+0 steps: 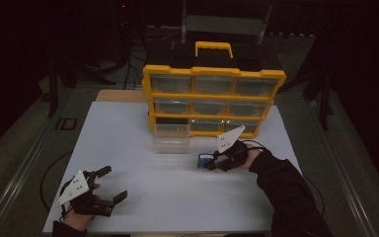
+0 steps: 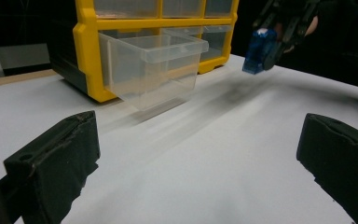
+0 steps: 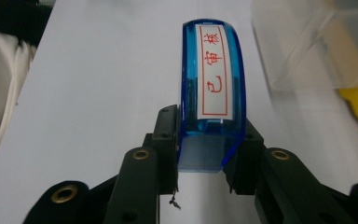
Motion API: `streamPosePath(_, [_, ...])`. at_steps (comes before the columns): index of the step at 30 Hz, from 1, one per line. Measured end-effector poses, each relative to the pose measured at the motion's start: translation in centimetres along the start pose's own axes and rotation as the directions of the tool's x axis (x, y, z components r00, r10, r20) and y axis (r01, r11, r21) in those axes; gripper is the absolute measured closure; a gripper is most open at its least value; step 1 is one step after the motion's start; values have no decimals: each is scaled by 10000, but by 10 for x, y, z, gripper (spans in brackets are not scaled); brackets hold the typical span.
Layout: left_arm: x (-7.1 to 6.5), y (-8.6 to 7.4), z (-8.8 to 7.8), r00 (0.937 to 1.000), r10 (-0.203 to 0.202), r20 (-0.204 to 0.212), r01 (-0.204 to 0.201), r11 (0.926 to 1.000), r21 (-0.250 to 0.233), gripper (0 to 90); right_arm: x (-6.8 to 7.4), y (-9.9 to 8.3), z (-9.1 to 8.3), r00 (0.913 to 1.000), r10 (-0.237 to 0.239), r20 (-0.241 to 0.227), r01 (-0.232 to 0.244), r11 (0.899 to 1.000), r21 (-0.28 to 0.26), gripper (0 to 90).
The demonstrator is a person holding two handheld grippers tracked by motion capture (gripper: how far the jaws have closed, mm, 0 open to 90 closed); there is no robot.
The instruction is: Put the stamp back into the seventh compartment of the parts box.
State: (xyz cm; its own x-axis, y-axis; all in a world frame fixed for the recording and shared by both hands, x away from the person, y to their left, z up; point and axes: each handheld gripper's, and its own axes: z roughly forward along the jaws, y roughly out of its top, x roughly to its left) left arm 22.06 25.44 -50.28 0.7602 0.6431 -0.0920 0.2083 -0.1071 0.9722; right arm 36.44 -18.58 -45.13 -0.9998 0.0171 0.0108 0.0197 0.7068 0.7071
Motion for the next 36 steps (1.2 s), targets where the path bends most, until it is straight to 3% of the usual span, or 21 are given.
streamPosePath(10, [0, 0, 0, 10000, -22, 13, 22, 10000, 7, 0, -6, 26, -14, 9995, -218, 244, 224, 9995, -232, 695])
streamPosePath(23, [-1, 0, 1, 10000, 36, 58, -36, 10000, 37, 0, -18, 54, -30, 9978, -162, 635, 199, 9981, -583, 694])
streamPosePath(36, [0, 0, 0, 10000, 20, 71, -20, 10000, 38, 0, -28, 74, -32, 9965, -27, 832, 86, 9974, -710, 695])
